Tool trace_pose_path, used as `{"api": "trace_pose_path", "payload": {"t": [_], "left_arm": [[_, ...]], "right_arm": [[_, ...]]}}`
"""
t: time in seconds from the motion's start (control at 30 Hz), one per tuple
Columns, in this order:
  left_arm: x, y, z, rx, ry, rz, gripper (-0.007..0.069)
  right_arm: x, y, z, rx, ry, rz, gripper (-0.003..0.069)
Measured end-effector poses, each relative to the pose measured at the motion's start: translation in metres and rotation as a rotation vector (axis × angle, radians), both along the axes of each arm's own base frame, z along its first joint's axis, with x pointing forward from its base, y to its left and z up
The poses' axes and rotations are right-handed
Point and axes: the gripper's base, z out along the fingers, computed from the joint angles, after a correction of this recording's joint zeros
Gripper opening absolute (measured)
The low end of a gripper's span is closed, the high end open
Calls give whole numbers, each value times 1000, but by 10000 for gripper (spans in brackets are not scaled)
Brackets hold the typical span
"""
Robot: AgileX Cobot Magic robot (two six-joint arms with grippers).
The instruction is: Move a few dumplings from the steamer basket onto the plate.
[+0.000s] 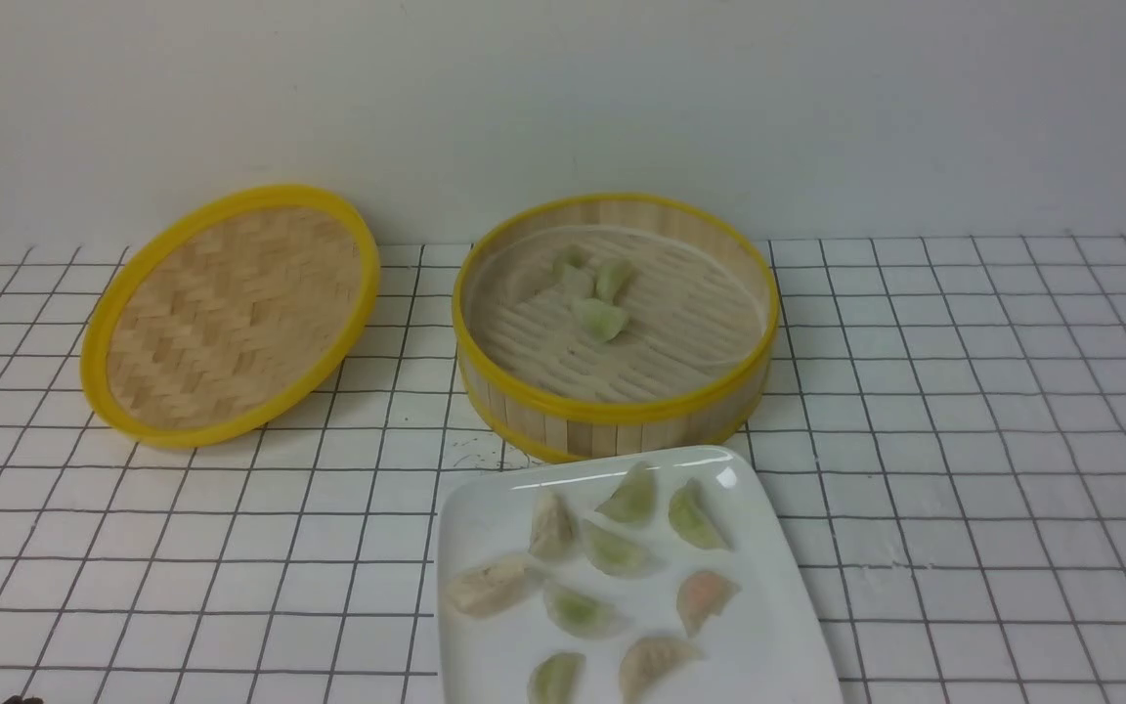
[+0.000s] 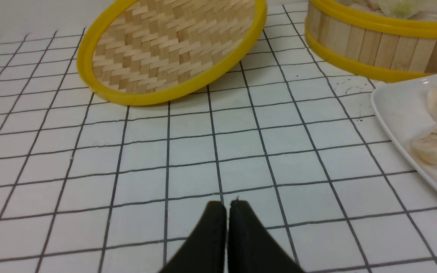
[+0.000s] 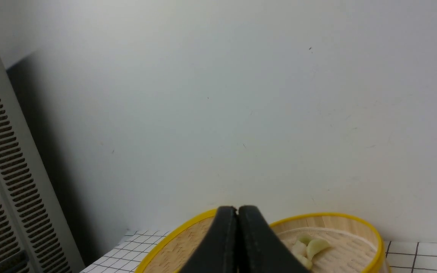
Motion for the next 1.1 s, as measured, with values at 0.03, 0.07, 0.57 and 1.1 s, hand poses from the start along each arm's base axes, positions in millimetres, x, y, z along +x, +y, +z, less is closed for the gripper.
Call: {"api": "trace_pose_path", "payload": {"t": [0.03,0.07,0.57,1.1], "left_arm": [[0,0,0,0,0,0,-6],[0,0,0,0,0,0,-6],[0,0,0,0,1,0,-6],[0,0,0,4,0,-1,-6]], "right_arm": [[0,0,0,0,0,0,-13],[0,0,0,0,0,0,-13],[1,3,-4,-168,-84,-13,-13],[23,2,-62,-366,92,-330,-13]]}}
